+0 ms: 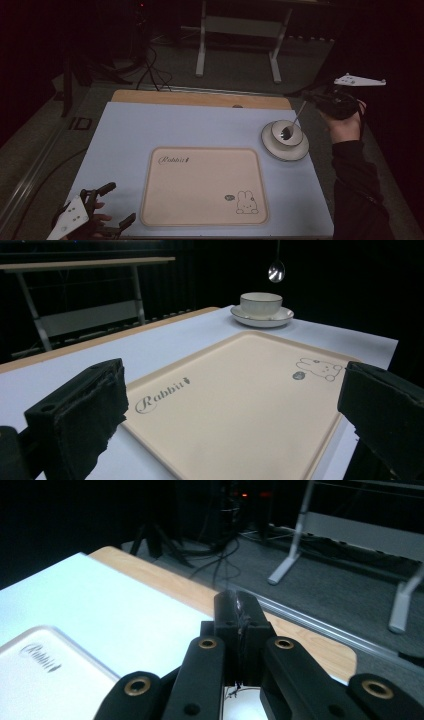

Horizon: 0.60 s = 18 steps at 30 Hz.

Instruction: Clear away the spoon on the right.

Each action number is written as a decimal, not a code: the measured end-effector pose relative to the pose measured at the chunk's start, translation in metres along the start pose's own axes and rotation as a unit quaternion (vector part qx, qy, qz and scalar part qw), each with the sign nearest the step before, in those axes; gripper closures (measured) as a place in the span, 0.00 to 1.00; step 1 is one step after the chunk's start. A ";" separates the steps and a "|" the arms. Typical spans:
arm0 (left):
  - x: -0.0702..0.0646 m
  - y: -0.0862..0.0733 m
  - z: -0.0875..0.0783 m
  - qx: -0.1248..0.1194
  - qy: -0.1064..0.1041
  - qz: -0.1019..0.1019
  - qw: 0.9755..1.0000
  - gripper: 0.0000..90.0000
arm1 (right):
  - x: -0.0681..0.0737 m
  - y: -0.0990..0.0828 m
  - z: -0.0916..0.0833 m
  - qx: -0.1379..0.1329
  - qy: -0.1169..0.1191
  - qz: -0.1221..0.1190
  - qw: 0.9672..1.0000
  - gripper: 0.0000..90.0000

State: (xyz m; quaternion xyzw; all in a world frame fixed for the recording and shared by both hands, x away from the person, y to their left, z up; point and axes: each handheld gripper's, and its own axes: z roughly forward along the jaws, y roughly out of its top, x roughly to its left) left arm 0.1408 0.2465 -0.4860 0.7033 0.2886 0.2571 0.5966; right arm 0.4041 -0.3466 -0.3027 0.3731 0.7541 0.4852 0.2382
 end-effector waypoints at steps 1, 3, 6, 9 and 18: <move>0.000 0.000 0.001 0.001 -0.001 0.000 1.000 0.00 | 0.002 0.000 0.000 0.000 0.004 -0.003 1.000 1.00; 0.000 0.000 0.001 0.002 -0.003 0.001 1.000 0.00 | 0.007 0.001 -0.002 -0.002 0.027 -0.015 1.000 1.00; -0.001 0.000 0.001 0.001 -0.004 0.001 1.000 0.00 | 0.011 0.001 -0.002 -0.002 0.050 -0.026 0.998 1.00; -0.001 0.000 0.001 0.000 -0.003 0.002 1.000 0.00 | 0.015 0.002 -0.002 -0.003 0.069 -0.034 0.997 0.99; -0.001 0.000 0.002 0.002 -0.005 0.004 1.000 0.00 | 0.036 0.001 -0.003 -0.002 0.117 -0.055 0.992 0.99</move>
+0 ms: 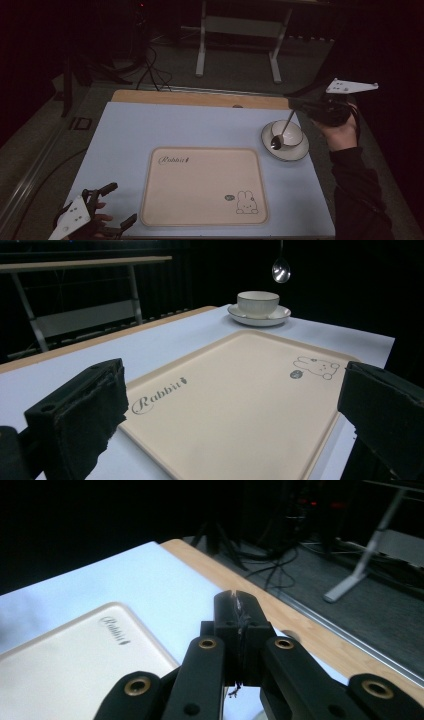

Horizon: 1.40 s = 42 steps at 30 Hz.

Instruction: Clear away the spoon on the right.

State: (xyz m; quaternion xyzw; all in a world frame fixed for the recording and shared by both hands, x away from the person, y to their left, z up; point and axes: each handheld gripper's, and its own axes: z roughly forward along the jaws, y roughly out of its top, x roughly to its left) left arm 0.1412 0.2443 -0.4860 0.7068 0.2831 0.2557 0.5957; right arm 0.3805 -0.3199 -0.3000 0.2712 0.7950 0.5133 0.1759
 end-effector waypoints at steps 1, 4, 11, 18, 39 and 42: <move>0.000 0.000 0.000 0.000 0.000 0.000 1.000 0.00 | 0.000 0.000 0.000 0.000 0.000 0.000 1.000 0.99; 0.000 0.000 0.000 0.000 0.000 0.000 1.000 0.00 | 0.007 0.001 0.003 0.002 0.017 -0.009 1.000 0.99; 0.001 -0.001 0.001 0.002 0.001 -0.002 1.000 0.00 | 0.024 0.001 0.011 0.002 0.053 -0.031 0.998 0.99; 0.001 -0.001 0.001 0.002 0.001 -0.001 1.000 0.00 | 0.038 -0.004 0.023 0.002 0.096 -0.040 0.995 0.99; 0.001 0.000 0.000 0.001 0.001 -0.001 1.000 0.00 | 0.079 -0.035 0.066 0.022 0.218 -0.065 0.973 0.99; 0.001 0.000 0.000 0.001 0.000 0.000 1.000 0.00 | 0.087 -0.039 0.073 0.030 0.232 -0.072 0.969 0.99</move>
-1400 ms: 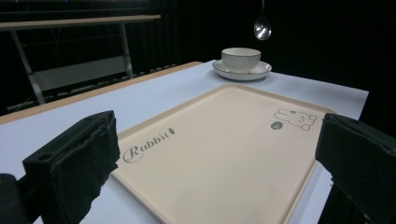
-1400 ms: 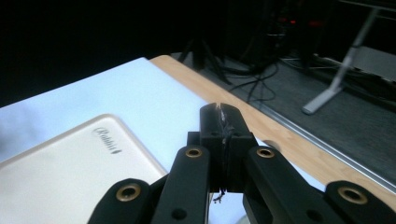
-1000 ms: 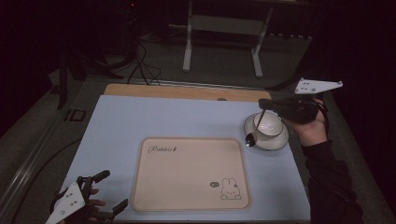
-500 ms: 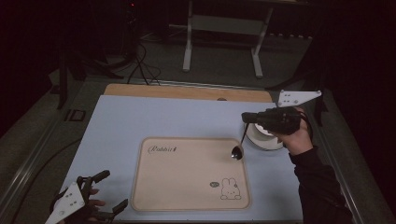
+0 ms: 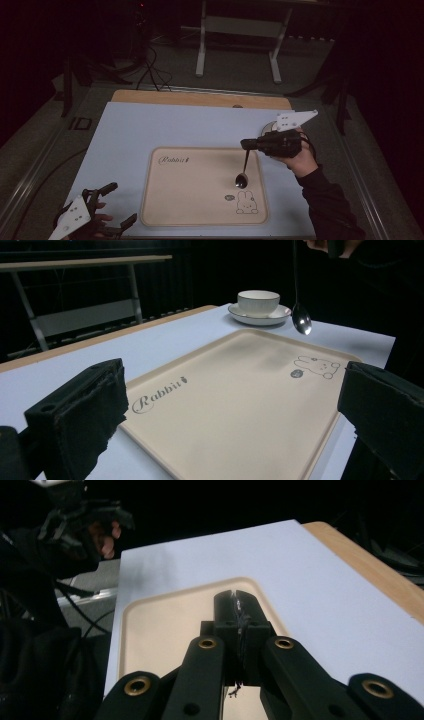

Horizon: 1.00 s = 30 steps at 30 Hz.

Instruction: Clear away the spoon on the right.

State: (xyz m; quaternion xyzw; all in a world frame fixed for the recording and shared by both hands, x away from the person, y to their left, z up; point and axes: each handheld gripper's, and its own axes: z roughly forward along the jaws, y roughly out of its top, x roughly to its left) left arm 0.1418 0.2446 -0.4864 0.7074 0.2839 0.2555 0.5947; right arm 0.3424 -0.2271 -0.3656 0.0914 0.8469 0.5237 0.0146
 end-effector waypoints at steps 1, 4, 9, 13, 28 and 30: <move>0.000 0.000 0.000 0.000 0.000 0.000 1.000 0.00 | 0.000 0.000 0.000 0.000 0.000 0.000 1.000 0.99; 0.000 0.000 0.000 0.000 0.000 0.002 1.000 0.00 | 0.004 -0.005 0.010 0.009 0.008 -0.002 1.000 0.99; 0.000 0.000 -0.001 0.000 0.001 0.001 1.000 0.00 | 0.007 -0.011 0.019 0.015 0.018 -0.001 1.000 0.99; -0.001 0.000 0.000 0.001 0.000 0.002 1.000 0.00 | 0.013 -0.017 0.028 0.012 0.041 0.004 0.999 0.99; -0.001 0.000 0.000 0.002 0.000 0.002 1.000 0.00 | 0.026 -0.036 0.059 0.021 0.085 0.016 0.996 0.99; -0.001 0.000 0.000 0.002 0.000 0.002 1.000 0.00 | 0.027 -0.037 0.060 0.021 0.090 0.017 0.996 0.99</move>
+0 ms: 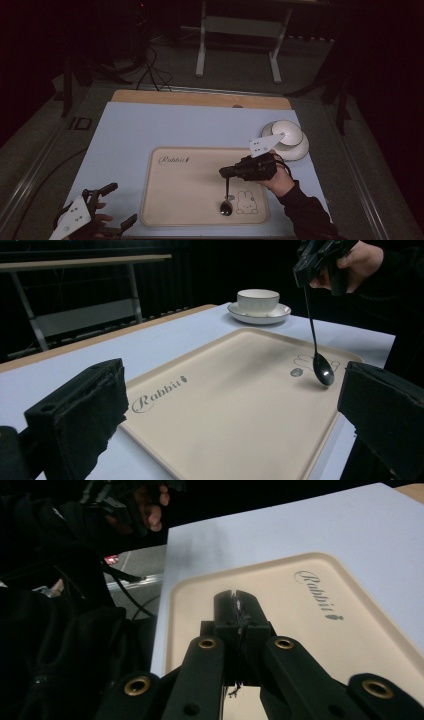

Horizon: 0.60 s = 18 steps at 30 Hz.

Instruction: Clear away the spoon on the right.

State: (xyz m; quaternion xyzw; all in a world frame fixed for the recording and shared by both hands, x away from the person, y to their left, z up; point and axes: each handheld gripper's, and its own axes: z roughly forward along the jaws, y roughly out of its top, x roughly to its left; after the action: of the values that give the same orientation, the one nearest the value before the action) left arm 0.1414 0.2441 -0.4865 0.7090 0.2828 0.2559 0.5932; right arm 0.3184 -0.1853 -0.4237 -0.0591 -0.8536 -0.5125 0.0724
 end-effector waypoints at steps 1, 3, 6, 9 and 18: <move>0.000 0.000 0.000 0.000 0.000 0.000 1.000 0.00 | 0.000 0.000 0.001 -0.001 0.002 0.000 1.000 0.99; 0.000 0.000 0.000 0.000 0.000 0.001 1.000 0.00 | 0.000 -0.001 0.002 -0.001 0.003 0.001 1.000 0.99; 0.000 0.000 0.000 0.000 0.000 0.000 1.000 0.00 | -0.002 -0.002 0.006 0.001 0.007 0.002 1.000 0.99; 0.000 0.000 0.000 0.000 -0.001 0.000 1.000 0.00 | -0.004 -0.004 0.008 0.005 0.008 0.002 1.000 0.99; 0.000 0.000 0.000 0.001 -0.002 0.001 1.000 0.00 | -0.010 -0.006 0.010 0.008 0.004 0.003 1.000 0.98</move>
State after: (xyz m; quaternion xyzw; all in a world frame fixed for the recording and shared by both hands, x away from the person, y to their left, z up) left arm 0.1415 0.2437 -0.4866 0.7104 0.2811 0.2545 0.5929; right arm 0.3266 -0.1795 -0.4356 -0.0588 -0.8570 -0.5061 0.0780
